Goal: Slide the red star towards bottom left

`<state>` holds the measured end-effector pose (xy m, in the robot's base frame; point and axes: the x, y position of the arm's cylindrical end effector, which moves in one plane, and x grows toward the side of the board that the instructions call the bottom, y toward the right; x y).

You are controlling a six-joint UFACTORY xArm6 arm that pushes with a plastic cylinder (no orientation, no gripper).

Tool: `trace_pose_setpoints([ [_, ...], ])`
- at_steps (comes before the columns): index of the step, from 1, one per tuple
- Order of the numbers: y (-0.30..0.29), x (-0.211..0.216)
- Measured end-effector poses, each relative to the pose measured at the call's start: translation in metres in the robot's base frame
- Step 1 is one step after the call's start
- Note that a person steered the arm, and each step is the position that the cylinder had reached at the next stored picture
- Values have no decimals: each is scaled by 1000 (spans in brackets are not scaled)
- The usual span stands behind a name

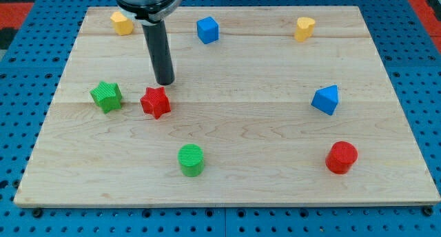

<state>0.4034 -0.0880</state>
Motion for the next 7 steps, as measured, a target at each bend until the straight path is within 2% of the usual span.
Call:
trace_pose_setpoints([
  [2,-52,98],
  [3,-44,106],
  [4,-19,71],
  [5,-78,67],
  [6,-118,111],
  [7,-128,130],
])
